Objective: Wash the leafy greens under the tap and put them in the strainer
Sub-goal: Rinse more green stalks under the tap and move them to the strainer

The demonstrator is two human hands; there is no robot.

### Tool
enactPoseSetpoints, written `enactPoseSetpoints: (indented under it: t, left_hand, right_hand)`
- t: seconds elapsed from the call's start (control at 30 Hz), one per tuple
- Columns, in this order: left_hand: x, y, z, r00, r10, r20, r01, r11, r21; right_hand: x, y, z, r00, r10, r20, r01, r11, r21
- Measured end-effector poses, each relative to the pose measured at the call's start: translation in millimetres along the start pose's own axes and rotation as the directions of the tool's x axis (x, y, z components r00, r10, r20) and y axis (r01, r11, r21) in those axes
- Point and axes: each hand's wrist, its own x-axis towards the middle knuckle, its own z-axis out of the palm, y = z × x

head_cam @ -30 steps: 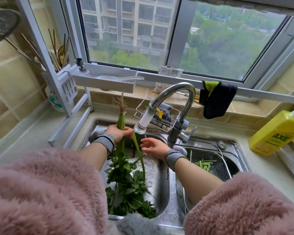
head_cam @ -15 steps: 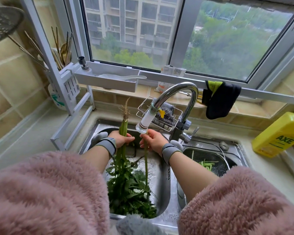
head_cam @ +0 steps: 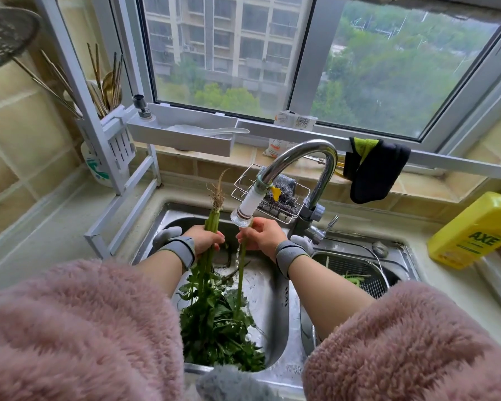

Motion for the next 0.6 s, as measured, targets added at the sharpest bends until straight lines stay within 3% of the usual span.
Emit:
enactPoseSetpoints:
  t: [0.13, 0.3, 0.4, 0.6]
  left_hand:
    - [-5, -1, 3, 0.998, -0.032, 0.063, 0.03, 0.999, 0.034]
    - [-8, -8, 2, 0.992, -0.002, 0.129, -0.008, 0.997, 0.076]
    - [-10, -15, -1, 0.991, -0.006, 0.132, -0.019, 0.983, 0.183]
    - [-19, -13, 9, 0.99, 0.039, 0.136, -0.067, 0.976, 0.208]
  right_hand:
    - [-1, 4, 0, 0.998, 0.052, -0.033, -0.056, 0.99, -0.127]
    - [-5, 8, 1, 0.995, 0.014, -0.101, -0.036, 0.974, -0.225]
    - [-10, 11, 2, 0.997, 0.041, -0.063, -0.057, 0.962, -0.267]
    - [-16, 12, 15, 0.999, 0.04, 0.004, -0.038, 0.975, -0.218]
